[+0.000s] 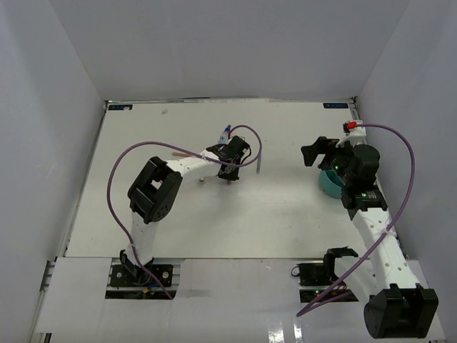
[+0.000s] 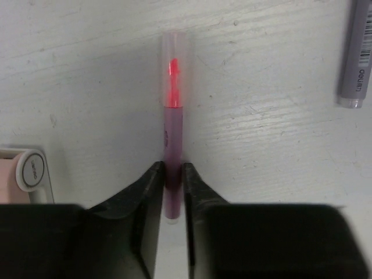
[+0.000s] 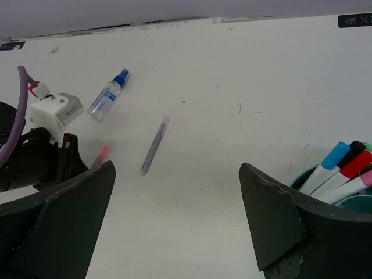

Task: Sort the stationery into containers
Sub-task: Pick up the pen from the center of the board.

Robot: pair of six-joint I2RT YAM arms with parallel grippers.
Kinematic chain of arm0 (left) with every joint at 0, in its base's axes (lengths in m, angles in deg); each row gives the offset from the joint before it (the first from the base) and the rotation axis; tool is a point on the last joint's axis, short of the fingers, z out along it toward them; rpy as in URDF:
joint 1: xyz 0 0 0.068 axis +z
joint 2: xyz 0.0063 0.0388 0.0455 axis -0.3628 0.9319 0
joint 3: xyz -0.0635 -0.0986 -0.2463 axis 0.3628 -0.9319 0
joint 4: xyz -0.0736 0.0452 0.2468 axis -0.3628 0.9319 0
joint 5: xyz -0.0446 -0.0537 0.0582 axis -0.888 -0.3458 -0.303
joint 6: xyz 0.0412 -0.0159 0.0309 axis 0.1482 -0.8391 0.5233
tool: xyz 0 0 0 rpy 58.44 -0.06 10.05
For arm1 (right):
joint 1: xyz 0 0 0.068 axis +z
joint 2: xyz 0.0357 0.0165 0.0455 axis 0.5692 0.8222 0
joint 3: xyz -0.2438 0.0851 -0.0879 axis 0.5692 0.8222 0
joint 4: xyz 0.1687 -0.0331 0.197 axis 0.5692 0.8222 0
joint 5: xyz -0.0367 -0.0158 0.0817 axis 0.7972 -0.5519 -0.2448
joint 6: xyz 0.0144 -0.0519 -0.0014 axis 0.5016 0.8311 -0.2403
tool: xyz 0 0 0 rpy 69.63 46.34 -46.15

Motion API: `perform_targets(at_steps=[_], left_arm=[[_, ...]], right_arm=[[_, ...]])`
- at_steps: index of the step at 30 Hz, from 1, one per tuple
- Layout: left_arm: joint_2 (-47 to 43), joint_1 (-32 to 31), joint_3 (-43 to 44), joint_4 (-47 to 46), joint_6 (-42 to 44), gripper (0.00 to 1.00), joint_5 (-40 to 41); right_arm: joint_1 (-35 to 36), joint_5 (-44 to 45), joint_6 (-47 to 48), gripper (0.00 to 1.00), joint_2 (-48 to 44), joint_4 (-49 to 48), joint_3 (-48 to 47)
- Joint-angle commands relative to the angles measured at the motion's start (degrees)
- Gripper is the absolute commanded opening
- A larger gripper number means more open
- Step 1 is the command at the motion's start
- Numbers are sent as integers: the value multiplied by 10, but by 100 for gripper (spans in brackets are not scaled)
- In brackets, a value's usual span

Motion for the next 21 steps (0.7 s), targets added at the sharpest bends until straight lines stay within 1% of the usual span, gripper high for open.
perform_targets(at_steps=[1, 4, 7, 8, 10, 11, 12, 13, 14, 16, 18, 21], left_arm=[[14, -5, 2, 3, -5, 26, -10], [6, -7, -1, 2, -6, 19, -9], [-18, -7, -8, -3, -5, 17, -12], [-26, -8, -12, -7, -4, 17, -13], [-61, -9, -28, -28, 0, 16, -20], [-75, -13, -46, -52, 12, 15, -31], [-105, -16, -56, -66, 20, 15, -38], [-121, -18, -65, -81, 29, 15, -44], [-135, -23, -76, -94, 48, 15, -56], [-177, -31, -111, -145, 72, 14, -82], [-203, -37, -146, -191, 107, 14, -99], [-247, -47, -176, -244, 142, 15, -132]], right_arm=[[4, -18, 10, 93, 5, -20, -2], [4, -27, 11, 94, 5, -22, -2], [4, -61, 12, 98, 13, -34, 2], [4, -94, 13, 99, 17, -37, 3], [7, -132, 12, 100, 35, -47, -1], [9, -165, 6, 100, 53, -46, -3], [11, -179, 3, 98, 64, -40, -9], [16, -194, 1, 94, 75, -36, -20], [19, -217, -5, 93, 86, -31, -25], [36, -233, -12, 90, 118, -20, -41], [52, -236, -18, 90, 142, -14, -53], [96, -236, -39, 90, 168, -18, -68]])
